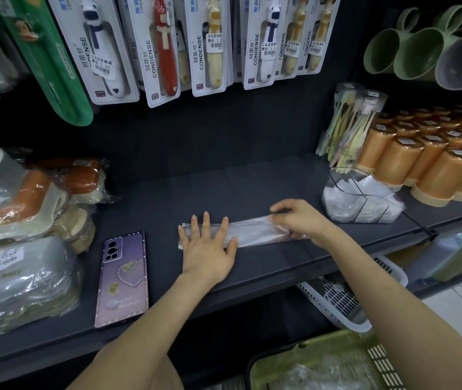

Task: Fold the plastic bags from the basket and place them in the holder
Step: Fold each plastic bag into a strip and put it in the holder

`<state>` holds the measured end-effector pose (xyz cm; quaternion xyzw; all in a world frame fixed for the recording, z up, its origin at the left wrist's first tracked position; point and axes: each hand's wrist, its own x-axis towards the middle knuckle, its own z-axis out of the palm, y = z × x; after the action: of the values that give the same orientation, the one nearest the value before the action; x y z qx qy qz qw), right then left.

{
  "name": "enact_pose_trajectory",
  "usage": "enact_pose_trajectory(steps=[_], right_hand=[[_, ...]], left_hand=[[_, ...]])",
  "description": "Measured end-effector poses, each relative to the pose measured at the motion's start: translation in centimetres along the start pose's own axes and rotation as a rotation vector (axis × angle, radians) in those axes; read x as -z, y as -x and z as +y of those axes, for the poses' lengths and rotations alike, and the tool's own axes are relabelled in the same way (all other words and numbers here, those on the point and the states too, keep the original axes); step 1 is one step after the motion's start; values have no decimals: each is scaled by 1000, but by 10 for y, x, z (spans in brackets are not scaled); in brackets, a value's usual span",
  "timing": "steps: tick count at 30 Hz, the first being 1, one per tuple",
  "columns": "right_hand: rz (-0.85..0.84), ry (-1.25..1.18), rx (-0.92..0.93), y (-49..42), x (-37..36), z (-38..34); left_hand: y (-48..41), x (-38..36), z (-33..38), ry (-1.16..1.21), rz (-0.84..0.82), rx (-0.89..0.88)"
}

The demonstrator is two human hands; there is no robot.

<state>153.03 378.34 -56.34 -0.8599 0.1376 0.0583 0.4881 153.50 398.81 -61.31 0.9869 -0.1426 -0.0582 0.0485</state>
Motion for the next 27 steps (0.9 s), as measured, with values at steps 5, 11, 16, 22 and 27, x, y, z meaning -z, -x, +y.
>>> enact_pose_trajectory(steps=[5, 11, 16, 22, 27], right_hand=[[454, 574, 530, 8, -27, 10], [-11, 960, 370, 16, -57, 30], [45, 961, 136, 25, -2, 59], [322, 855, 159, 24, 8, 49], [309, 869, 22, 38, 19, 38]], left_hand=[[1, 1, 1, 17, 14, -3], [1, 0, -1, 20, 3, -5], [0, -2, -3, 21, 7, -17], [-4, 0, -6, 9, -30, -42], [-18, 11, -24, 29, -109, -192]])
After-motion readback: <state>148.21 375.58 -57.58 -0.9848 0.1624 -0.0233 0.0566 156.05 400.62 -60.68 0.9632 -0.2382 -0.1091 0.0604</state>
